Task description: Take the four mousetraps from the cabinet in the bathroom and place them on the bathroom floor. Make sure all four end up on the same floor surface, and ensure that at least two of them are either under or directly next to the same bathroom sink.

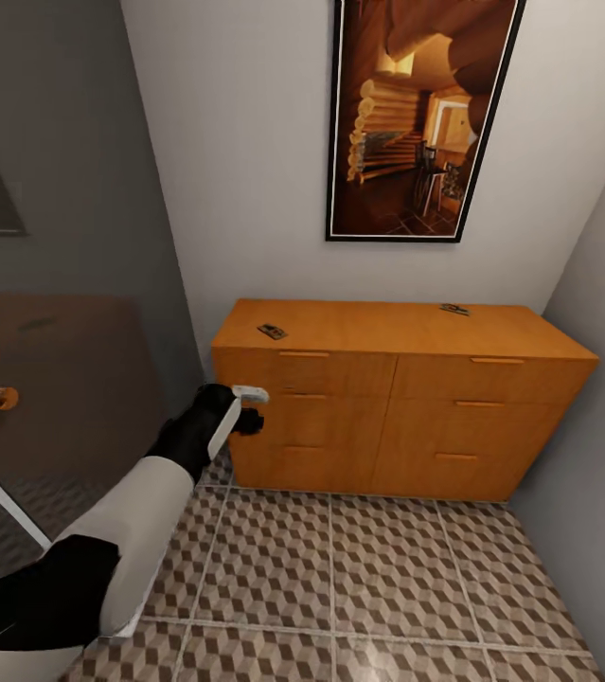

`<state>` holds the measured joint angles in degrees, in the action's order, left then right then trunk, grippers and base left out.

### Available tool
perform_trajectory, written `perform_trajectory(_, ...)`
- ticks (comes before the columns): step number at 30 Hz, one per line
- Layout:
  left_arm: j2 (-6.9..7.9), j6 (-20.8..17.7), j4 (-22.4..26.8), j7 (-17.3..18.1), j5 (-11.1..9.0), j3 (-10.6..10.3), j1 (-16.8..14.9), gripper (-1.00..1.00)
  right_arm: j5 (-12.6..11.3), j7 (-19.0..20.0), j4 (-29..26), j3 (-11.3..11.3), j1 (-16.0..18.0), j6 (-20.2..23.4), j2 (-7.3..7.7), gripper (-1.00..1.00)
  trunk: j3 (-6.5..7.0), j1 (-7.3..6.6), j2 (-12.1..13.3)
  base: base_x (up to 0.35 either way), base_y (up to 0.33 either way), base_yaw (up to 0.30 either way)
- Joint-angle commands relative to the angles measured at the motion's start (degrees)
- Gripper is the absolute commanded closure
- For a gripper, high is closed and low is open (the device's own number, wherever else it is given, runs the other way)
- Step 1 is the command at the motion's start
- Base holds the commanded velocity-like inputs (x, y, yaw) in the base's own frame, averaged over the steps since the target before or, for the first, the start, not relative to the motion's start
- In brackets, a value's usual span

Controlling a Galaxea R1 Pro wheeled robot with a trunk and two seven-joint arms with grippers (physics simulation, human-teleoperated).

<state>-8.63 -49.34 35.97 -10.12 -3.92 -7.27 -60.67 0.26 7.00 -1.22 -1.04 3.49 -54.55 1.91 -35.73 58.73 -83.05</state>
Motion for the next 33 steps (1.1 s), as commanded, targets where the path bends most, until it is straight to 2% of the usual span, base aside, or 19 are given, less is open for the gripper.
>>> perform_trajectory(1, 0.02, 1.2, -1.4, -0.4, -0.3, -0.2, 0.5, 1.00, -0.1, 0.4, 0.0, -0.2, 0.0, -0.1, 0.02, 1.00, -0.05, -0.01, 0.0, -0.003, 0.000, 0.000)
perform_trajectory(6, 0.14, 8.7, -7.7, -0.3, -0.3, -0.2, 3.5, 1.00, -0.1, 0.5, 0.0, -0.2, 0.0, -0.2, 0.09, 1.00, -0.05, -0.01, 0.0, -0.001, 0.000, 0.000)
perform_trajectory(7, 0.19, 11.4, -9.6, -0.3, -0.3, -0.2, 4.3, 1.00, -0.1, 0.5, -0.1, -0.2, 0.0, -0.2, 0.18, 1.00, -0.05, -0.01, 0.0, 0.000, 0.000, 0.000)
perform_trajectory(10, 0.26, 21.7, -17.1, -0.4, 0.0, -0.2, 6.8, 1.00, -0.1, 0.5, -0.2, -0.3, 0.0, -0.3, 0.48, 1.00, -0.05, -0.01, 0.0, 0.000, 0.000, 0.000)
perform_trajectory(12, 0.32, 30.0, -22.5, -0.4, 0.0, -0.2, 8.5, 1.00, -0.1, 0.2, -0.8, -0.3, 0.0, -0.2, 0.57, 1.00, -0.05, -0.01, 0.0, 0.000, 0.000, 0.000)
perform_trajectory(13, 0.37, 35.9, -26.5, -0.4, 0.0, -0.2, 9.8, 1.00, -0.1, -0.6, -1.7, -0.3, 0.0, -0.2, 0.61, 1.00, -0.05, -0.01, 0.0, 0.000, 0.000, 0.000)
perform_trajectory(17, 0.53, 44.7, -33.5, -0.5, 0.2, -0.2, 13.9, 1.00, -0.1, -4.7, -2.8, -0.3, 0.0, 1.0, 0.60, 1.00, -0.05, -0.01, 0.0, 0.000, 0.000, 0.000)
perform_trajectory(21, 1.65, 50.1, -35.3, -0.5, 0.3, -0.2, 20.4, 1.00, 0.0, -7.2, -5.4, -0.3, 0.0, 5.5, 0.56, 1.00, -0.05, -0.01, 0.0, 0.000, 0.000, 0.000)
perform_trajectory(26, 3.90, 68.1, -37.5, -0.4, 0.2, -0.2, 28.5, 1.00, 0.1, -7.7, -13.8, -0.3, 0.0, 14.4, 0.50, 1.00, -0.05, -0.01, 0.0, 0.000, 0.000, 0.000)
perform_trajectory(30, 6.04, 84.3, -40.0, -0.3, 0.2, -0.3, 33.4, 1.00, 0.2, -7.9, -19.9, -0.2, 0.0, 20.6, 0.39, 1.00, -0.05, -0.01, 0.0, 0.000, 0.000, 0.000)
perform_trajectory(31, 6.57, 87.4, -40.2, -0.3, 0.2, -0.3, 34.7, 1.00, 0.2, -8.1, -20.7, -0.2, 0.0, 21.9, 0.32, 1.00, -0.05, -0.01, 0.0, 0.000, 0.000, 0.000)
perform_trajectory(33, 7.49, 91.2, -40.4, -0.2, 0.2, -0.2, 37.1, 1.00, 0.3, -8.6, -21.7, -0.2, 0.2, 23.9, 0.11, 1.00, -0.05, -0.01, 0.0, 0.000, 0.000, 0.000)
